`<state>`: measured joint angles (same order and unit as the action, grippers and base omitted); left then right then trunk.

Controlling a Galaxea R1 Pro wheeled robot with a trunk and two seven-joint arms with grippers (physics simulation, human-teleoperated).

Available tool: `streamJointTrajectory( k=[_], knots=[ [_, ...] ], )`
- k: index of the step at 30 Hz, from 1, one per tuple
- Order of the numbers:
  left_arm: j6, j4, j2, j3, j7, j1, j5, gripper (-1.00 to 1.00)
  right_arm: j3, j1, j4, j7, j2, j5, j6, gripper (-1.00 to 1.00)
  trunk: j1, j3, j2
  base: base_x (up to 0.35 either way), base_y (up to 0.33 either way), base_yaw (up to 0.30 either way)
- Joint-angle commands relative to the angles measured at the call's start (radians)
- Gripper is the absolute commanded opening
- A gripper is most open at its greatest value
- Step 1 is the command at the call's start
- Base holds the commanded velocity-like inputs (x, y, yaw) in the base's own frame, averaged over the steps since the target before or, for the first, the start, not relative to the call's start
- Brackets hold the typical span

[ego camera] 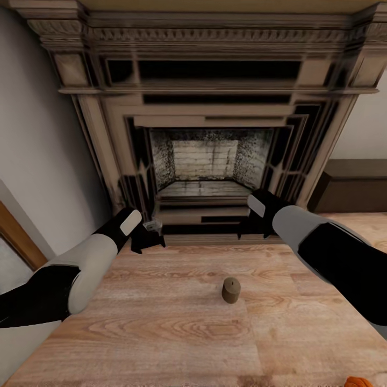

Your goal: Place each of the two pumpkins and all three candles from the living room inside a cabinet in the living room (use any cabinet), then make sure every cabinet is closed, and position the cauldron so it is next to a table in the living room.

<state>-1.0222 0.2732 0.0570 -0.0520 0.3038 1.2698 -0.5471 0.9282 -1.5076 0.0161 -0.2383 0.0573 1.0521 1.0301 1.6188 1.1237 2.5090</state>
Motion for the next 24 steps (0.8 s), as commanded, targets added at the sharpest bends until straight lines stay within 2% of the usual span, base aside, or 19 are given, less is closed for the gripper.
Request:
streamJointTrajectory(
  k=[1, 6, 10, 15, 19, 22, 24],
  knots=[
    [-0.003, 0.001, 0.001, -0.005, 0.017, 0.000, -0.011, 1.00, 0.004, -0.003, 0.003, -0.006, 0.002, 0.011, 0.002, 1.00, 0.000, 0.005, 0.001, 0.000, 0.000, 0.000],
    [-0.004, 0.002, 0.003, -0.004, 0.042, 0.000, -0.014, 1.00, 0.004, -0.005, -0.003, 0.001, 0.004, 0.015, 0.002, 1.00, 0.002, 0.024, 0.002, 0.000, 0.000, 0.000],
    [-0.003, 0.012, -0.001, -0.003, 0.050, 0.000, -0.020, 1.00, 0.004, -0.006, -0.018, 0.055, 0.002, 0.027, 0.002, 1.00, 0.004, 0.040, 0.003, 0.000, 0.000, 0.000],
    [-0.003, 0.074, -0.014, 0.003, 0.052, 0.000, -0.022, 1.00, 0.007, -0.006, -0.023, 0.079, 0.004, 0.029, 0.000, 1.00, 0.006, 0.059, 0.004, 0.000, 0.000, 0.000],
    [-0.003, 0.105, -0.019, 0.047, 0.052, 0.000, -0.022, 1.00, 0.010, -0.006, -0.023, 0.083, 0.007, 0.028, -0.004, 1.00, 0.008, 0.074, 0.005, 0.000, 0.000, 0.000],
    [-0.003, 0.116, -0.021, 0.119, 0.051, 0.000, -0.022, 1.00, 0.010, -0.006, -0.024, 0.084, 0.010, 0.028, -0.006, 1.00, 0.010, 0.086, 0.006, 0.000, 0.000, 0.000],
    [-0.004, 0.118, -0.021, 0.154, 0.049, 0.000, -0.022, 1.00, 0.011, -0.006, -0.023, 0.085, 0.011, 0.029, -0.008, 1.00, 0.011, 0.094, 0.006, 0.000, 0.000, 0.000]
  ],
)
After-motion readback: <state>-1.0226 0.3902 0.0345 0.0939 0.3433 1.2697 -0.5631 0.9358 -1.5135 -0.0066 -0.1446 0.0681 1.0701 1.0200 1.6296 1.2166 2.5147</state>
